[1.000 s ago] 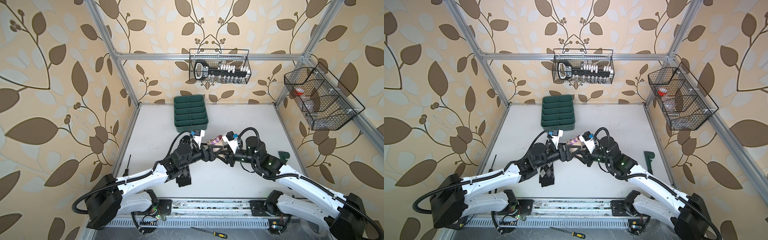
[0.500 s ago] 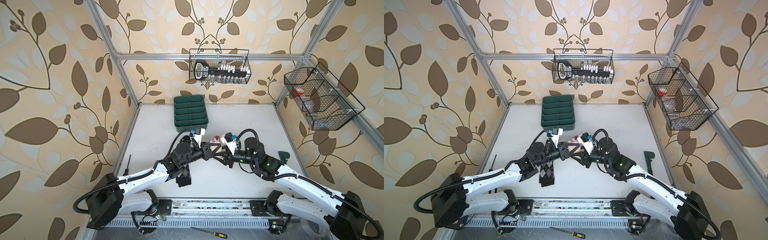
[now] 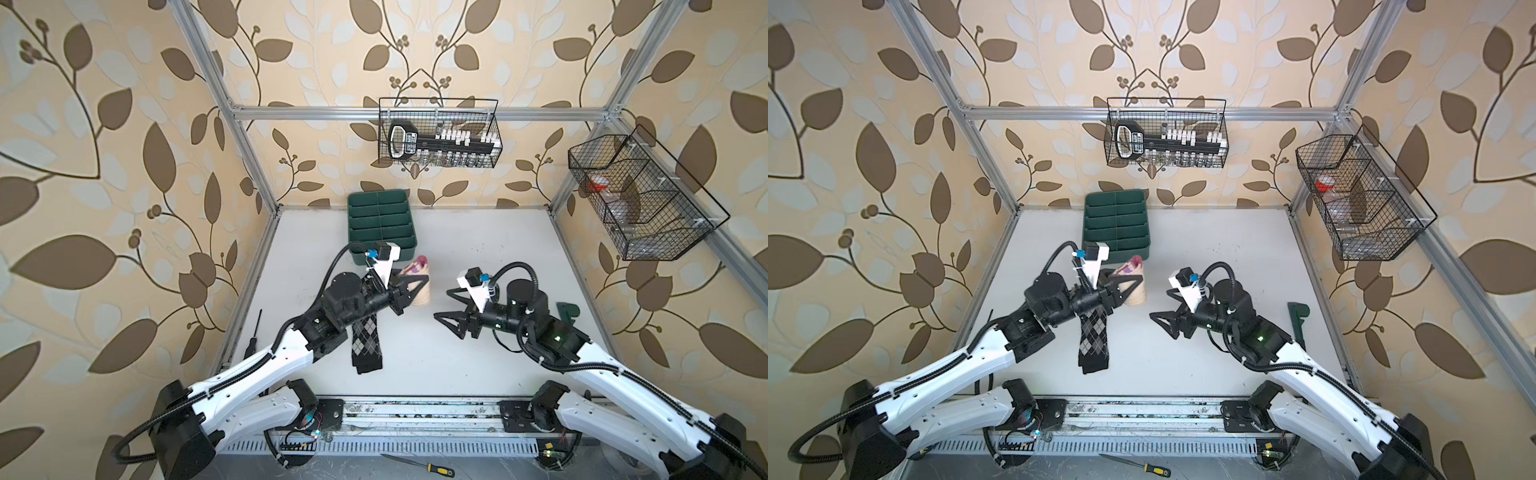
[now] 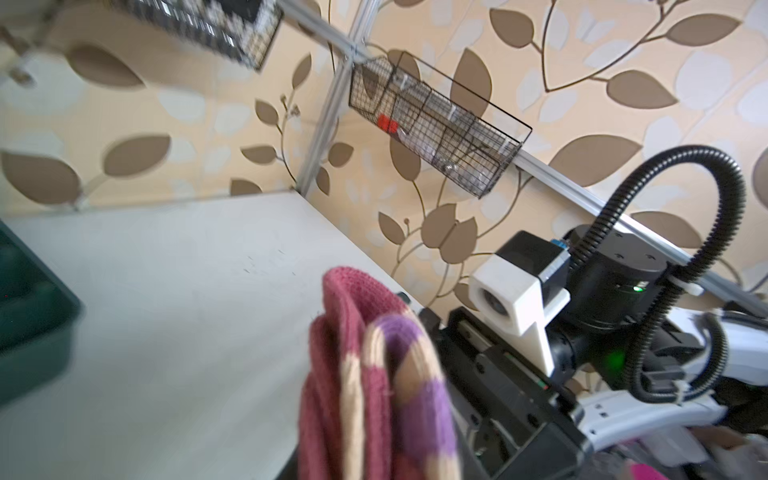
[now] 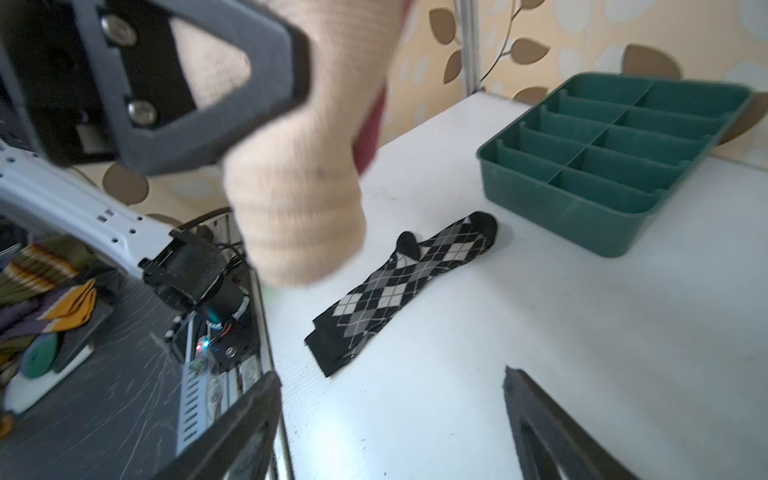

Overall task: Roll the socks
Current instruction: 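Grasp the roll with the left gripper while the right gripper releases and withdraws, then carry the rolled sock with the left gripper over the green tray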

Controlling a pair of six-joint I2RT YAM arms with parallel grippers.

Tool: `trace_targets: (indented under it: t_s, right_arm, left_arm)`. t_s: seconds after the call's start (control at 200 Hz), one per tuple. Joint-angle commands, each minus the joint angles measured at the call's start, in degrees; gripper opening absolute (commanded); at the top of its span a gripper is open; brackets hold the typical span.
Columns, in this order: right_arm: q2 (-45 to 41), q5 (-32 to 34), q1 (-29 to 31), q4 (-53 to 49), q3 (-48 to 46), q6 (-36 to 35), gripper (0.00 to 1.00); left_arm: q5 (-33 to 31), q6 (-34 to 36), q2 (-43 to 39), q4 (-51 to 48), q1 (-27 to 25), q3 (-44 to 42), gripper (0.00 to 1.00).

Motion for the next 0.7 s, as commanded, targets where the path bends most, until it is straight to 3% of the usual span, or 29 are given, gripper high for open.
trace_targets:
  t_s: [0.0,0.1,0.26,0.375,0.555,0.695]
  right_arm:
    - [-4.74,2.92,-3.74,-5.64,-1.24,-1.95,0.85]
    - [-8.71,4.75,-6.19,-8.73,-1.91,-1.66,0.85]
    - [-13.69,5.21,-6.4,-12.09,-3.99,-0.36,0.84]
    - [-16.89,3.86,-6.41,-13.09,-5.84,1.33,0.84]
    - [-19.68,2.24,-6.36,-13.32,-7.72,2.06,0.84]
    - [-18.62,-0.3,-6.29,-11.68,-9.37,3.33,0.83]
  left_arm:
    - [1.69,18.93,-0.98,-15.12,2.7,8.31,0.0]
    - [-3.68,33.86,2.55,-27.82,3.08,15.76,0.0]
    - [-8.62,53.18,11.31,-37.91,7.57,23.28,0.0]
    - [-14.04,60.47,21.13,-48.39,12.19,32.88,0.0]
    - [-16.7,66.55,33.42,-49.68,19.66,41.2,0.0]
    - [-17.9,71.95,44.06,-54.08,22.04,50.53,0.0]
